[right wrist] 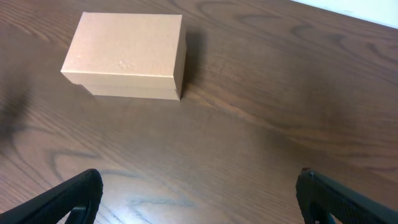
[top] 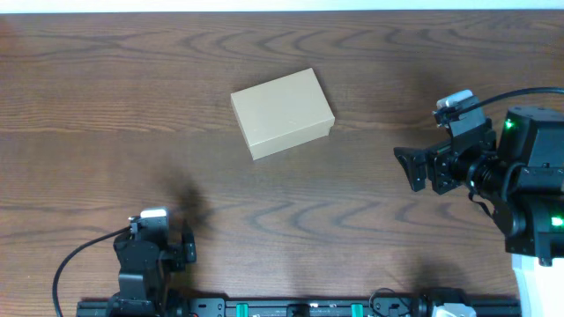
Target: Pack container
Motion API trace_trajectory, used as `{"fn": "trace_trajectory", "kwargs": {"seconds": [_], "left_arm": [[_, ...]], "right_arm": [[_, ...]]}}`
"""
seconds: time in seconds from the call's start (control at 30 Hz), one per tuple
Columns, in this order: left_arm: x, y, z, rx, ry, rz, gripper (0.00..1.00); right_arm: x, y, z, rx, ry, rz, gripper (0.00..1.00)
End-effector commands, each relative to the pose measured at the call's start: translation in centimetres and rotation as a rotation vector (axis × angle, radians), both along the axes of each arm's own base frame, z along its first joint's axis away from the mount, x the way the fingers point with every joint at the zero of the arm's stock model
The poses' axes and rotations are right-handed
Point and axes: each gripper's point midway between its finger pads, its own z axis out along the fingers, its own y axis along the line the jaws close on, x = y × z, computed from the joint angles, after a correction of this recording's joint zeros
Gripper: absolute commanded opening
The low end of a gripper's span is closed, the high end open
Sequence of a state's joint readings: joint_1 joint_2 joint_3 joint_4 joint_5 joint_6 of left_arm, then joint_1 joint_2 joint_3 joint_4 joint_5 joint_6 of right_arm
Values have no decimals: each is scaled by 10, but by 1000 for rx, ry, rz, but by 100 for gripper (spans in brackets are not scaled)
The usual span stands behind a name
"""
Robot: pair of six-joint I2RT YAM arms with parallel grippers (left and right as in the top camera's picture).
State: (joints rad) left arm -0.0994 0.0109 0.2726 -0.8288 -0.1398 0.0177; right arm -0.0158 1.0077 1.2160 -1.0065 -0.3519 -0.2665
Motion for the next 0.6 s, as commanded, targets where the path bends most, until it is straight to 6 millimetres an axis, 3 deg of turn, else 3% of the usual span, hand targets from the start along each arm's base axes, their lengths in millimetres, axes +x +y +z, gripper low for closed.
{"fn": "trace_trajectory", "kwargs": {"seconds": [0.0, 0.2, 0.57], "left_arm": [[1, 4, -14, -20, 13, 50, 95], [5, 4, -29, -18, 24, 51, 95], [7, 4, -29, -14, 18, 44, 95]], "right_arm": [[0, 0, 0, 1, -2, 9, 99], [0, 0, 0, 1, -2, 9, 99], [0, 0, 0, 1, -2, 9, 99]]}}
